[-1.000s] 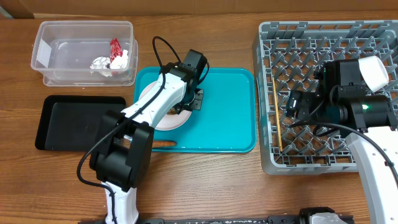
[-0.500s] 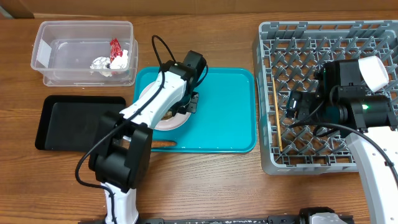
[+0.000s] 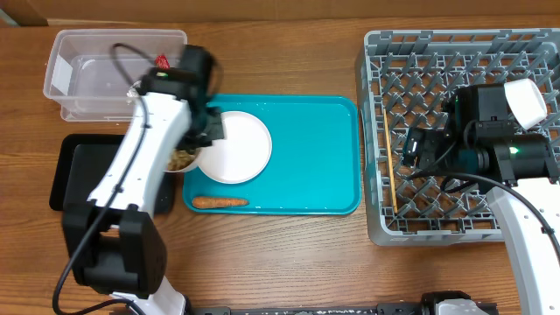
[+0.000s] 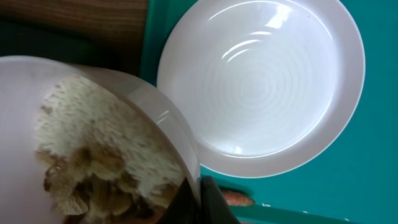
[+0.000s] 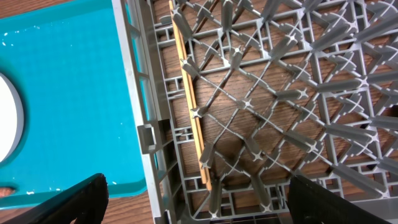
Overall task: Sort waste into correct bins and load items into the dishwasher
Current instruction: 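Lift the pink bowl with the left gripper and move it over the black tray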
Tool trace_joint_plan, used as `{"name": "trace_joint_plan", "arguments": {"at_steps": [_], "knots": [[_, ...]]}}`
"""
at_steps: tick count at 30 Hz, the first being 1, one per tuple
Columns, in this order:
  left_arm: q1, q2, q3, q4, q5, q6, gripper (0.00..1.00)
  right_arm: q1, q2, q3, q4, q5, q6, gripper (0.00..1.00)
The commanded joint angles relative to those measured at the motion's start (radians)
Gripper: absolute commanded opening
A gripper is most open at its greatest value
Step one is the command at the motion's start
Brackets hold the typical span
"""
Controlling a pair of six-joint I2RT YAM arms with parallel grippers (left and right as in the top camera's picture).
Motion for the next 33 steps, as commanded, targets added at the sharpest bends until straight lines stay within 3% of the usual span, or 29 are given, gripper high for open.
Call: {"name": "trace_joint_plan", "arguments": {"at_steps": [1, 12, 24, 28, 33], "knots": [[0.15, -0.026, 0.006, 0.002, 0.266, 0.144, 0.04, -0.005, 0.005, -0.006, 0.005, 0.003, 0.0, 0.94], [0.518, -0.013, -0.086, 0.043, 0.696, 0.43, 0.04, -0.005, 0.005, -0.006, 0.005, 0.002, 0.0, 0.94], [0.761, 0.031, -0.276, 0.144, 1.118, 0.568, 0.04, -0.005, 0.005, -0.006, 0.005, 0.002, 0.0, 0.94], [0.813, 0.035, -0.288, 0.138, 1.207, 0.558, 0.04, -0.005, 0.005, -0.006, 0.005, 0.002, 0.0, 0.94], [0.842, 0.035, -0.288, 0.133, 1.258, 0.446, 0.04, -0.005, 0.005, -0.006, 0.004, 0.002, 0.0, 0.94]]}}
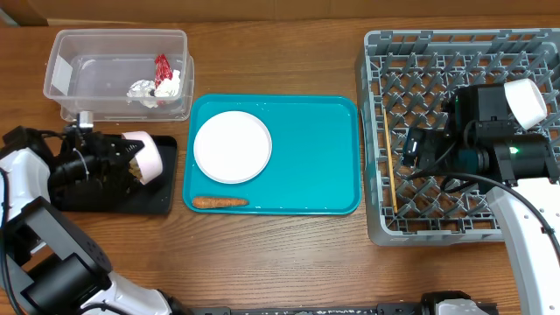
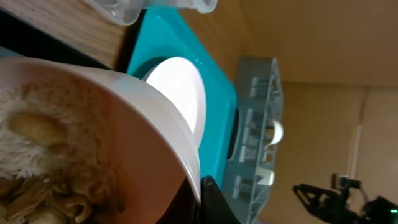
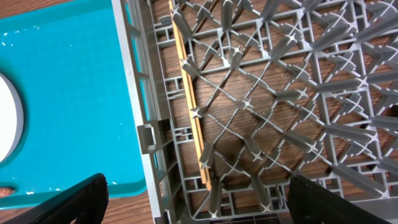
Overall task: Sort waste into correct bins and load items into the dishwasher
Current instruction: 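Lift the pink bowl with the left gripper and move it over the black tray, then tip the pink bowl with the left gripper, pouring rice onto the black tray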
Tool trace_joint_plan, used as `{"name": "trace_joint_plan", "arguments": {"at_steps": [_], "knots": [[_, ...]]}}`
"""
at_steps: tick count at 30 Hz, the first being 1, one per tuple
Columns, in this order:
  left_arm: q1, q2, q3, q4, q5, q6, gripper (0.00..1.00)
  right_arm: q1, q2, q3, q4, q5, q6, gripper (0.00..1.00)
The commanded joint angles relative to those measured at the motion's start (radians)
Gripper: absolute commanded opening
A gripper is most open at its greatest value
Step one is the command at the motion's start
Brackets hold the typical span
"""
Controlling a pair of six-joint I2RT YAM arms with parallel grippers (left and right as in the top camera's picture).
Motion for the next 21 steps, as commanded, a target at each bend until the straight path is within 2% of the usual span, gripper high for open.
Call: {"name": "trace_joint_plan", "arguments": {"at_steps": [1, 6, 13, 21], "knots": [[0.016, 0.007, -0.004, -0.004, 0.125, -0.072, 0.04, -0.005, 0.005, -0.006, 0.004, 0.002, 0.001, 0.94], [0.019, 0.007, -0.004, 0.004, 0.195, -0.074, 0.04, -0.005, 0.005, -0.006, 0.004, 0.002, 0.001, 0.94], [0.019, 0.007, -0.006, 0.003, 0.244, 0.026, 0.04, -0.005, 0.005, -0.006, 0.004, 0.002, 0.001, 0.94], [0.033, 0.007, -0.054, 0.004, 0.341, -0.08, 0.04, -0.005, 0.005, -0.006, 0.004, 0.002, 0.001, 0.94]]}}
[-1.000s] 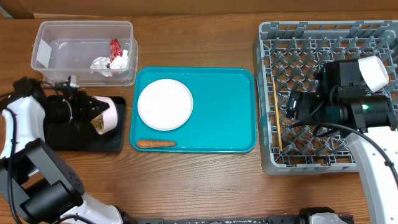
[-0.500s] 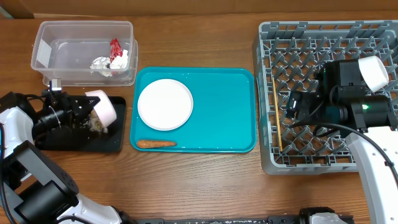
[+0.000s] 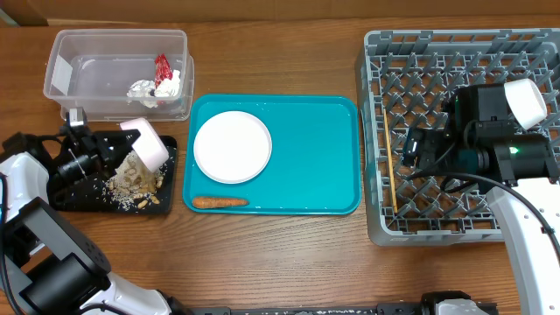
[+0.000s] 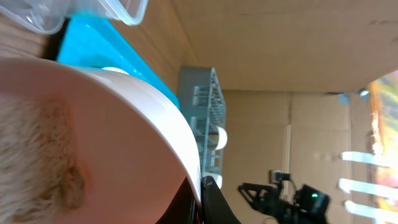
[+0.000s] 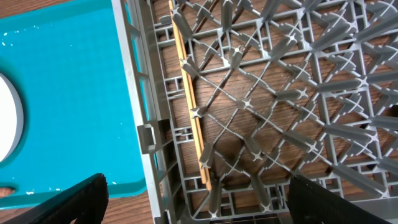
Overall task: Sort waste into correct bins and load items into the dishwasher
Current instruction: 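Tip the pink bowl with the left gripper, pouring rice onto the black tray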
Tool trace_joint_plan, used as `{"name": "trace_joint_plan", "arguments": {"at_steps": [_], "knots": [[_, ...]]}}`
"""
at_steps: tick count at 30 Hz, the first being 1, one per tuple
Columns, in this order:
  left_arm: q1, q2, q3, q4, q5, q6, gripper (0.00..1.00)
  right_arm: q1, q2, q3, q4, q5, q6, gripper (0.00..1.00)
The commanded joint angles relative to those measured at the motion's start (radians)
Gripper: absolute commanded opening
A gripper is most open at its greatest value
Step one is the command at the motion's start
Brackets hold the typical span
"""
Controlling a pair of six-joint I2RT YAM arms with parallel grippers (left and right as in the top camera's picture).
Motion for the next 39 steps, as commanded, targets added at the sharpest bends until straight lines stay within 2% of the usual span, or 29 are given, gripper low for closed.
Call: {"name": "trace_joint_plan", "arguments": {"at_steps": [1, 7, 35, 36, 38, 39], "knots": [[0.021, 0.007, -0.032, 0.002, 0.104, -0.057, 0.04, -0.005, 0.005, -0.006, 0.005, 0.002, 0.0, 0.94], [0.047, 0.007, -0.07, -0.002, 0.178, -0.077, 0.04, -0.005, 0.005, -0.006, 0.005, 0.002, 0.0, 0.94], [0.084, 0.007, -0.073, 0.002, 0.202, -0.116, 0.04, -0.005, 0.005, -0.006, 0.005, 0.002, 0.0, 0.94], [0.081, 0.007, -0.073, 0.007, 0.198, -0.109, 0.04, -0.005, 0.005, -0.006, 0.005, 0.002, 0.0, 0.94], [0.089, 0.007, -0.073, 0.077, 0.069, -0.209, 0.04, -0.005, 0.005, -0.006, 0.006, 0.002, 0.0, 0.94], [0.096, 0.007, -0.073, 0.094, 0.056, -0.234, 0.04, -0.005, 0.005, -0.006, 0.005, 0.002, 0.0, 0.94]]}}
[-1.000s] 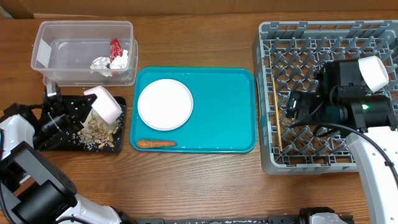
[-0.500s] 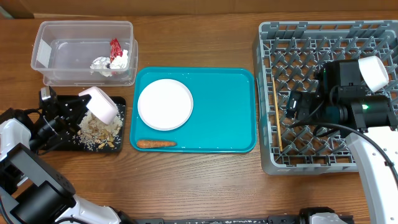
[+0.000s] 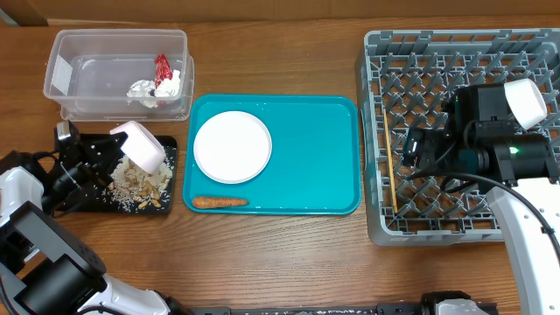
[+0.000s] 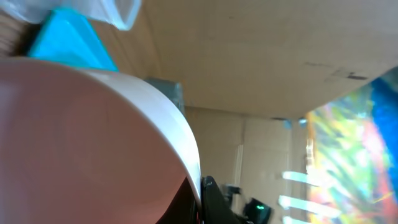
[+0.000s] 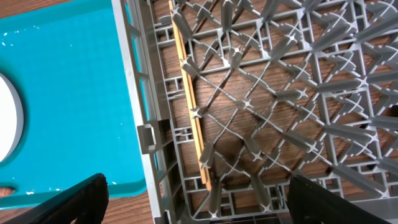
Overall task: Sort waste into correct bins and load items into the dishwasher
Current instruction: 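Tip the pink bowl with the left gripper, pouring rice onto the black tray, then carry the empty pink bowl with the left gripper onto the teal tray and release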
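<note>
My left gripper (image 3: 112, 150) is shut on the rim of a pale pink bowl (image 3: 140, 144), tipped mouth-down over the black bin (image 3: 101, 209). Food scraps (image 3: 140, 178) lie heaped in the bin under it. In the left wrist view the bowl (image 4: 81, 137) fills the frame and its inside looks bare. On the teal tray (image 3: 315, 157) sit a white plate (image 3: 233, 146) and a carrot (image 3: 220, 201). My right gripper (image 5: 196, 183) hangs open over the grey dish rack (image 3: 394, 70), holding nothing.
A wooden chopstick (image 5: 189, 99) lies in the rack along its left wall. A clear plastic bin (image 3: 87, 61) with wrappers (image 3: 157, 83) stands at the back left, behind the black bin.
The bowl has tipped a little further over the black bin and its inside now shows no food. The heap of scraps has spread slightly. The right arm has not moved.
My left gripper first held the bowl full of food at the tray's left edge, beside the plate. Then the bowl was over the black bin, turned on its side with food inside. Then food lay heaped in the bin, and now the bowl looks bare.
</note>
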Tool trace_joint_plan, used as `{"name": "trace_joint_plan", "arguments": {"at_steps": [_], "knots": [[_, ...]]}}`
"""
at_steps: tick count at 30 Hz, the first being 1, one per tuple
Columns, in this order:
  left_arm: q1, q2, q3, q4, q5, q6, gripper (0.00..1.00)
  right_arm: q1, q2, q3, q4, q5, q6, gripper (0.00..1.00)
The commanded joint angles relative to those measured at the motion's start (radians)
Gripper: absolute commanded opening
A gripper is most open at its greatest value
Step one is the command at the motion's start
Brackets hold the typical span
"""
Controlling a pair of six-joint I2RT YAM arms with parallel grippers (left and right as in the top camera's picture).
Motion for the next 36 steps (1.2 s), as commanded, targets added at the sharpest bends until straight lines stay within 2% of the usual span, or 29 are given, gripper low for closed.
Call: {"name": "trace_joint_plan", "arguments": {"at_steps": [1, 2, 4, 7, 11, 17, 21, 26, 29, 36], "knots": [[0.019, 0.007, -0.003, 0.04, -0.024, -0.085, 0.04, -0.005, 0.005, -0.006, 0.003, 0.001, 0.0, 0.94], [0.019, 0.007, -0.003, 0.035, 0.08, -0.025, 0.04, -0.005, 0.005, -0.006, 0.0, 0.001, 0.0, 0.94], [0.016, 0.007, 0.0, 0.025, 0.082, -0.027, 0.04, -0.005, 0.005, -0.006, -0.002, 0.001, 0.0, 0.94], [0.018, 0.007, 0.0, 0.056, 0.002, -0.048, 0.04, -0.005, 0.005, -0.006, 0.002, 0.001, 0.001, 0.94], [0.005, 0.005, 0.0, 0.051, -0.009, -0.03, 0.04, -0.005, 0.005, -0.006, -0.002, 0.001, 0.0, 0.94], [-0.023, -0.015, 0.0, 0.027, 0.007, 0.064, 0.04, -0.005, 0.005, -0.006, -0.001, 0.001, 0.0, 0.94], [-0.099, -0.059, 0.006, 0.022, -0.087, 0.085, 0.04, -0.005, 0.005, -0.006, -0.001, 0.001, 0.0, 0.94], [-0.297, -0.129, 0.054, 0.04, -0.281, 0.084, 0.04, -0.005, 0.005, -0.006, 0.001, 0.001, 0.001, 0.94], [-0.436, -0.145, 0.089, 0.082, -0.384, 0.042, 0.04, -0.005, 0.005, -0.006, 0.001, 0.001, 0.0, 0.94], [-0.839, -0.139, 0.103, 0.268, -0.709, -0.054, 0.04, -0.005, 0.005, -0.006, 0.001, 0.001, 0.001, 0.94]]}}
